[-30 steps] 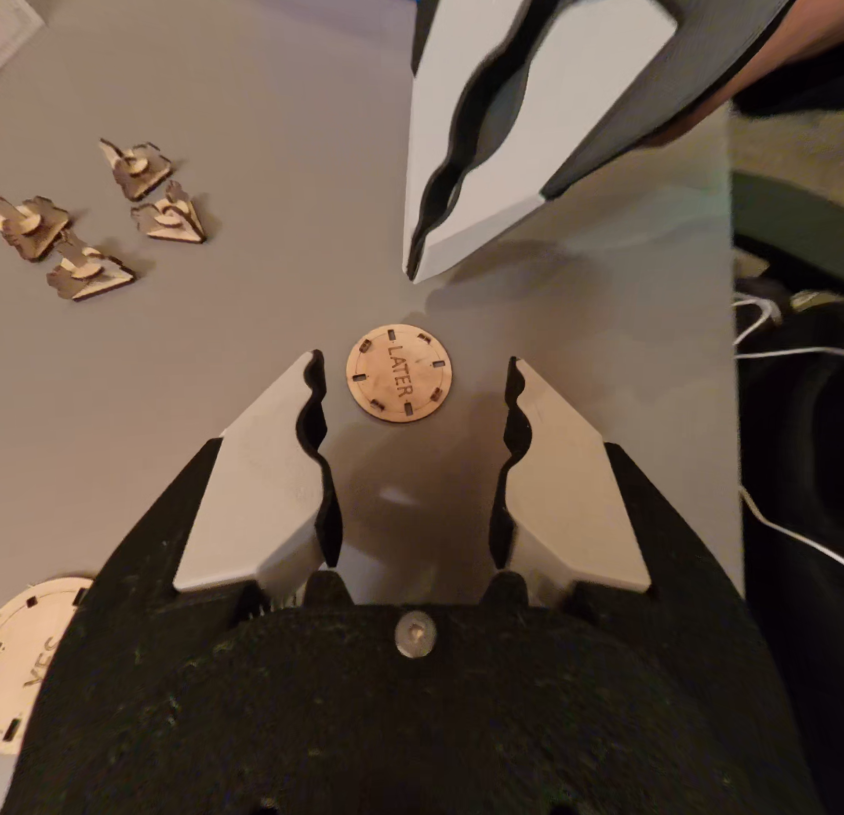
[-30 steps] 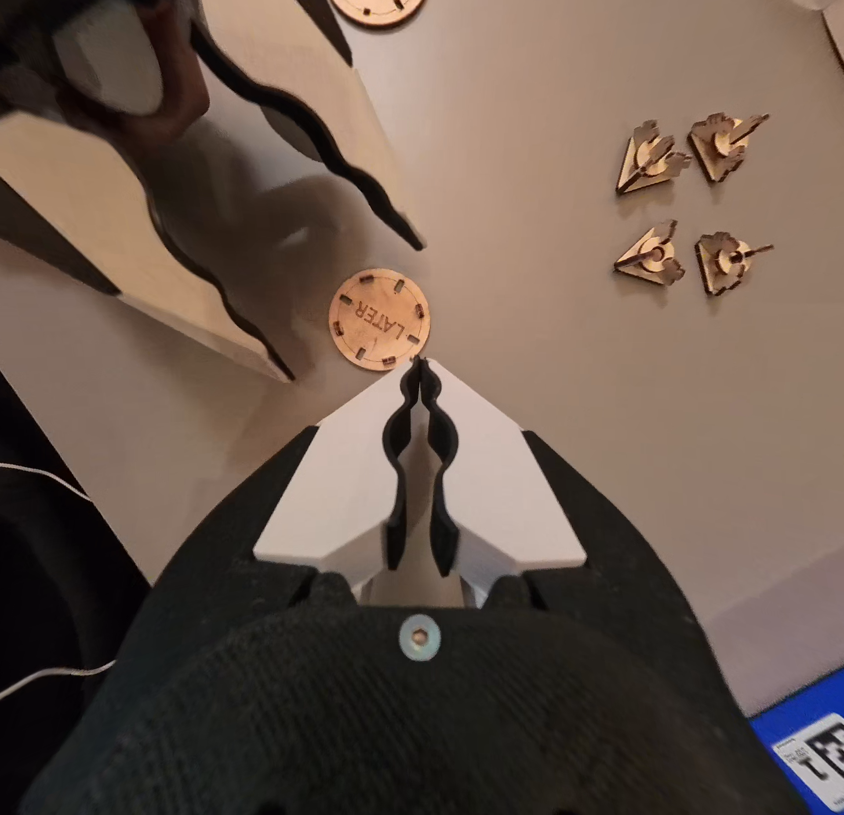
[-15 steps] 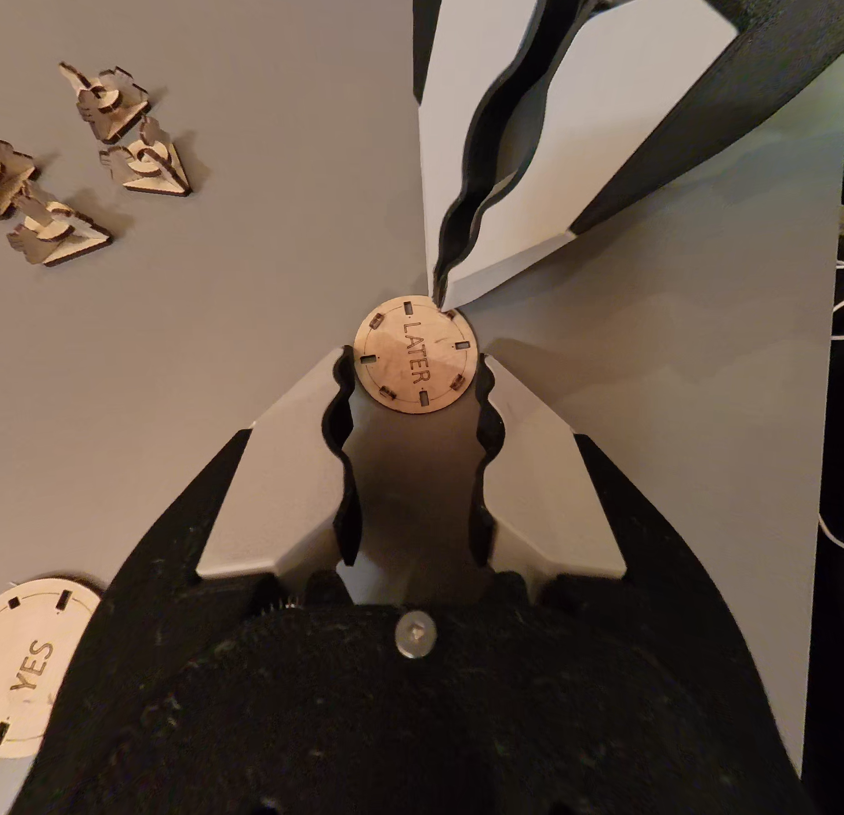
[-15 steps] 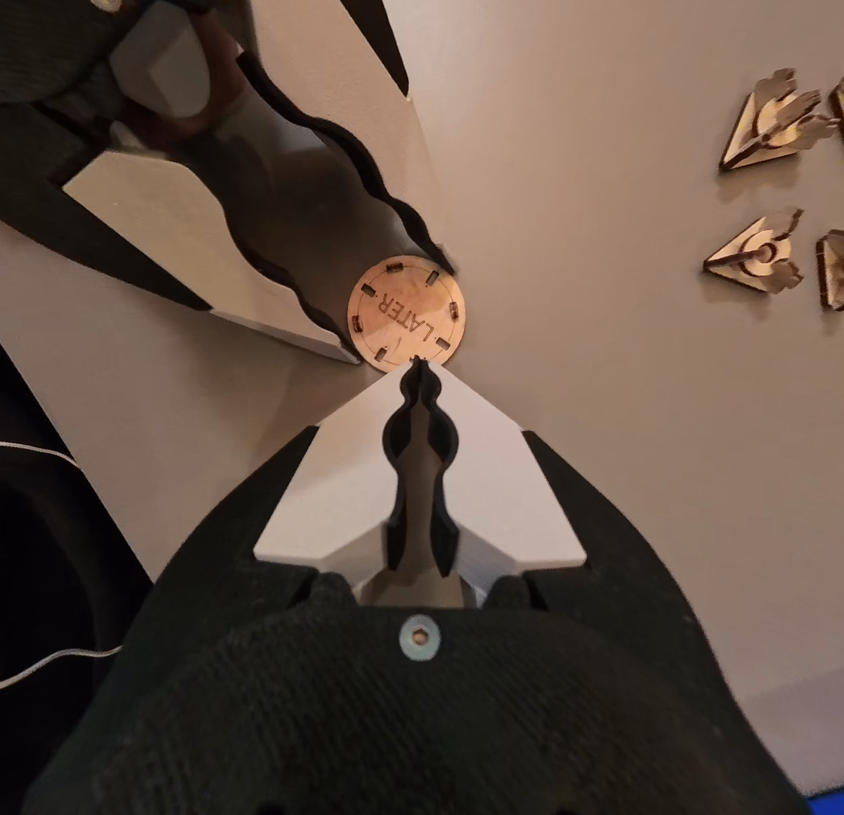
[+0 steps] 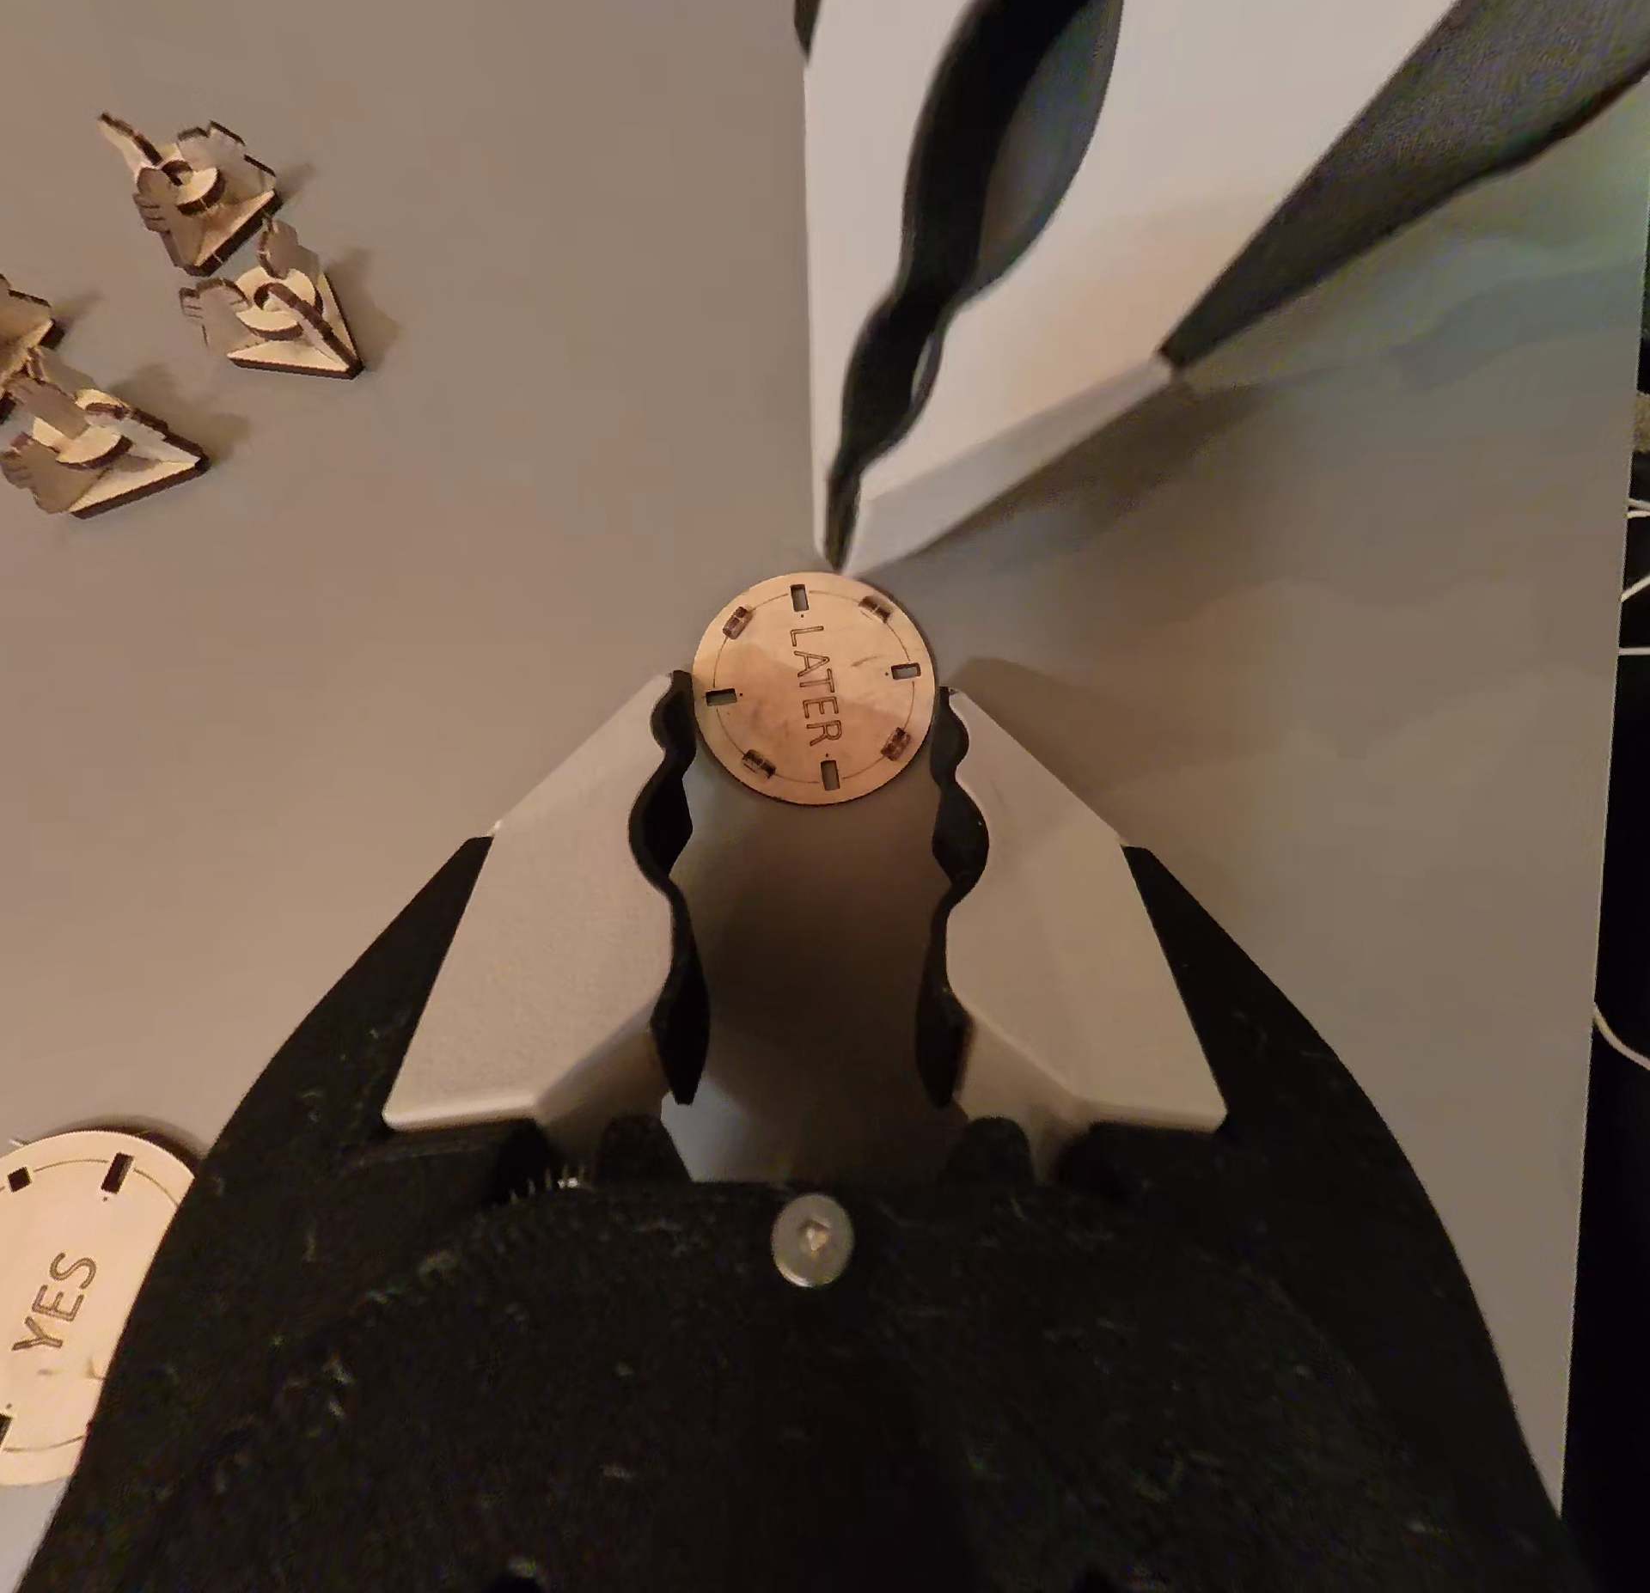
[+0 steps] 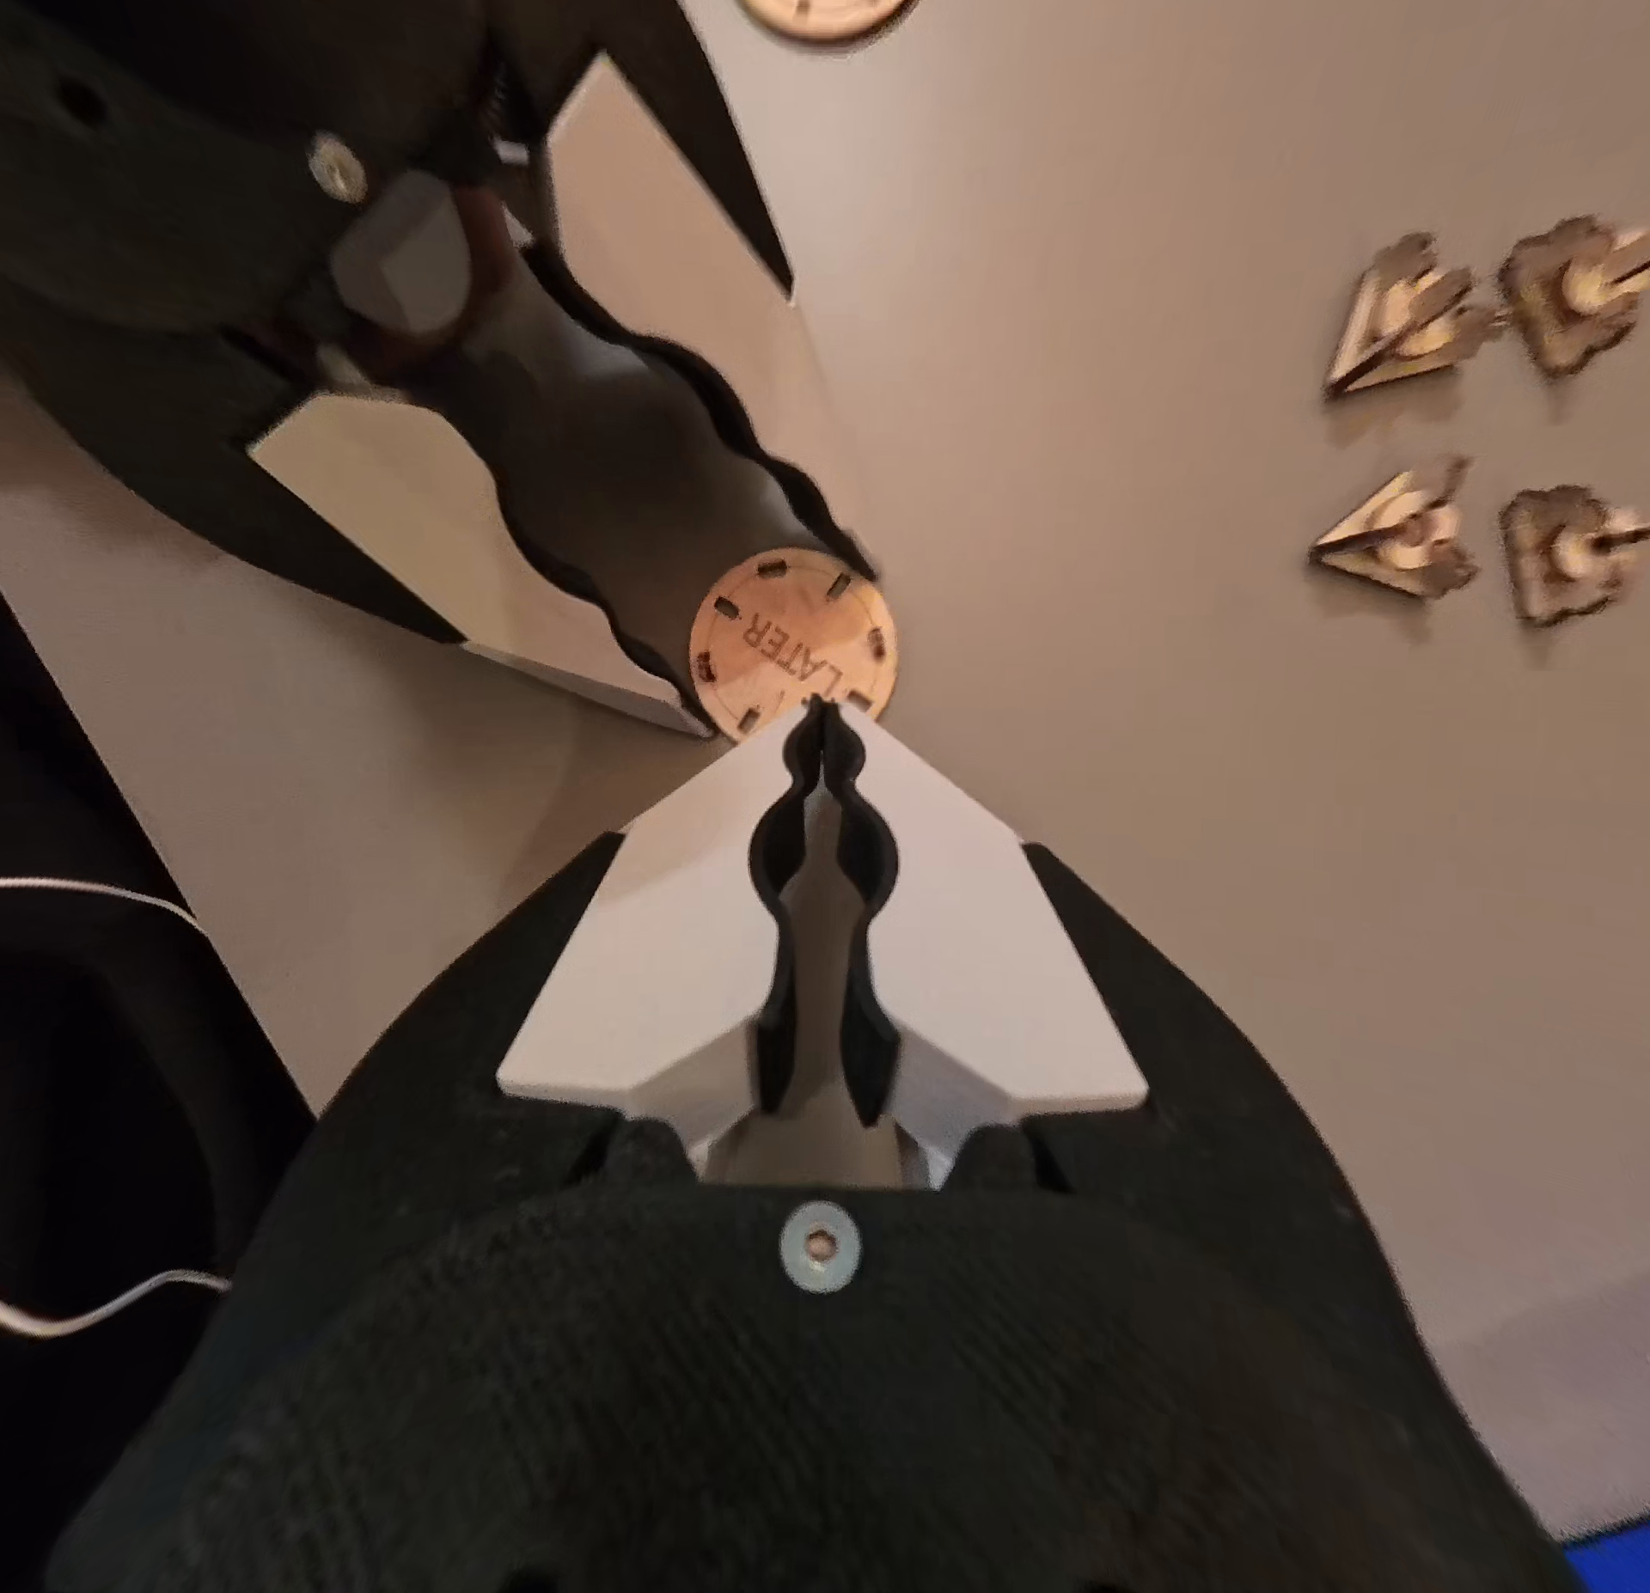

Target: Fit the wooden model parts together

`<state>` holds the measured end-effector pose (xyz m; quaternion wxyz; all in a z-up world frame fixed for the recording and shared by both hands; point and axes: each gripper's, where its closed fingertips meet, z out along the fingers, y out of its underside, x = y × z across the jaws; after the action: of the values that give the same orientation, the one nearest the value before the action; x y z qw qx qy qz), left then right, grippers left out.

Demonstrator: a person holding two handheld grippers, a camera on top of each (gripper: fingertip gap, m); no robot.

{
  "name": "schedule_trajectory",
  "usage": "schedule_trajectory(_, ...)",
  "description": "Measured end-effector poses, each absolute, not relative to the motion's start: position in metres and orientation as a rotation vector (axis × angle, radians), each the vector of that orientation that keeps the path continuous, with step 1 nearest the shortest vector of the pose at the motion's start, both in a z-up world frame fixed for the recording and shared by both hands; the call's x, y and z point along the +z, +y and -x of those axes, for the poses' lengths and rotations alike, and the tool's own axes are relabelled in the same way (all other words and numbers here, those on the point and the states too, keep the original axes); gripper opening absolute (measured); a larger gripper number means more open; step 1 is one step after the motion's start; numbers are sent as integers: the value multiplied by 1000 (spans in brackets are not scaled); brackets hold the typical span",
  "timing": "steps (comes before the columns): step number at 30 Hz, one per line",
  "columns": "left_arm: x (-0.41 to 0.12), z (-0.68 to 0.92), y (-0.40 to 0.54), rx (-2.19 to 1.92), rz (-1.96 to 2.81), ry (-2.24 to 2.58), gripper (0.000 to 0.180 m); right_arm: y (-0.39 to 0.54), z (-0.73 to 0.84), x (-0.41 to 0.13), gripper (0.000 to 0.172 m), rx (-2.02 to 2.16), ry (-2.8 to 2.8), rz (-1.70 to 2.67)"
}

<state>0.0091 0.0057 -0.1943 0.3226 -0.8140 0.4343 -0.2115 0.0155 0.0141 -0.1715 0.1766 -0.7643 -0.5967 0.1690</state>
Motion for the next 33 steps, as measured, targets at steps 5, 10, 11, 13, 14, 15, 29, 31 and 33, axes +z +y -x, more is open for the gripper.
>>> schedule_trajectory(5, -194, -9, 6, -558, 2138, 1137, 53, 16, -20, -180, 0, 437, -1701, 2180)
schedule_trajectory(10, -194, -9, 6, -559, 2139, 1135, 52, 8, -19, -188, 0, 460, -1719, 2201)
schedule_trajectory(11, -194, -9, 6, -559, 2139, 1135, 52, 10, -24, -189, 0, 426, -1723, 2224)
schedule_trajectory(13, -194, -9, 6, -559, 2140, 1134, 53, 15, -21, -181, 0, 421, -1690, 2178)
schedule_trajectory(14, -194, -9, 6, -559, 2140, 1135, 53, 14, -19, -175, 0, 449, -1667, 2166)
schedule_trajectory(15, -194, -9, 6, -559, 2140, 1135, 53, 15, -16, -169, 0, 462, -1646, 2142)
schedule_trajectory(29, -194, -8, 5, -526, 2129, 1147, 53, 35, -18, -149, 0, 495, -1423, 2018)
schedule_trajectory(31, -195, -8, 6, -525, 2128, 1148, 53, 32, -19, -149, 0, 497, -1418, 2017)
schedule_trajectory(33, -195, -8, 6, -518, 2126, 1150, 54, 31, -19, -148, 0, 487, -1418, 1998)
